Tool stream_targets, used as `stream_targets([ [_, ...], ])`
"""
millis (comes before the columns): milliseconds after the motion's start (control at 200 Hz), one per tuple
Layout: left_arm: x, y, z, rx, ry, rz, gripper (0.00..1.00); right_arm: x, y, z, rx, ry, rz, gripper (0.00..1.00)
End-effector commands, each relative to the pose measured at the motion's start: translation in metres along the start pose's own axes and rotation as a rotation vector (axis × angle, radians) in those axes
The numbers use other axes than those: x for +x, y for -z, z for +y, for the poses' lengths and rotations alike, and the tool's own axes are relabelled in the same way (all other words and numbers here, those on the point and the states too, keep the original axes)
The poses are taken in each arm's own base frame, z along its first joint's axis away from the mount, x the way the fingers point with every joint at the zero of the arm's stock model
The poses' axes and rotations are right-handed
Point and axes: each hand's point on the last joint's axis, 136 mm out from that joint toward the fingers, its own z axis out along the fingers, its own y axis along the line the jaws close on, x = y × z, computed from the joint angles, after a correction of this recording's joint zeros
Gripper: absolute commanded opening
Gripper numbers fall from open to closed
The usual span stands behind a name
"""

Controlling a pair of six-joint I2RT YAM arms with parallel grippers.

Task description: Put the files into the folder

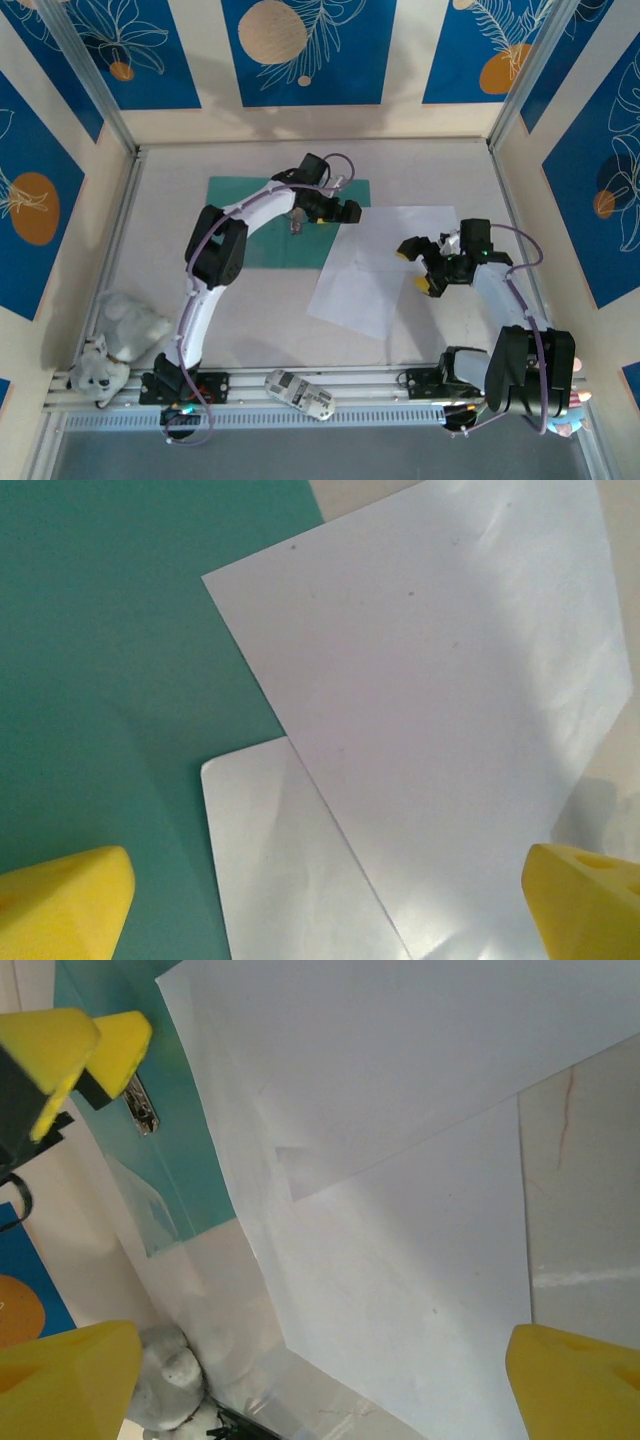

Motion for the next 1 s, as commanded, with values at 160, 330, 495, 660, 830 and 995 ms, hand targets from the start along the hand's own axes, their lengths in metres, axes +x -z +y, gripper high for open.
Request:
stream_targets([
  [160,-0.006,0.036,-0.068,0.072,-0.058,-0.051,0.99,0.002,-0.003,0.007,-0.027,-0.033,0.020,0.94],
  [330,0.023,0.009,-0.103,0.126,-0.077,0.008,0.98,-0.002,-0.002,0.009,-0.026,-0.048,0.018,0.94],
  [495,0.050,-0.014,-0.115,0.162,-0.049,0.057,0.98,-0.004,0.003,0.005,-0.025,-0.071,0.001,0.94],
  [660,0.077,-0.033,-0.124,0.193,-0.029,0.104,0.98,-0.008,0.013,-0.002,-0.031,-0.094,-0.034,0.94],
  [830,0.097,-0.046,-0.118,0.180,-0.004,0.137,0.98,-0.010,0.024,-0.008,-0.049,-0.121,-0.065,0.94],
  [995,0.104,-0.046,-0.110,0.152,0.013,0.146,0.98,-0.008,0.030,-0.013,-0.054,-0.132,-0.078,0.94],
])
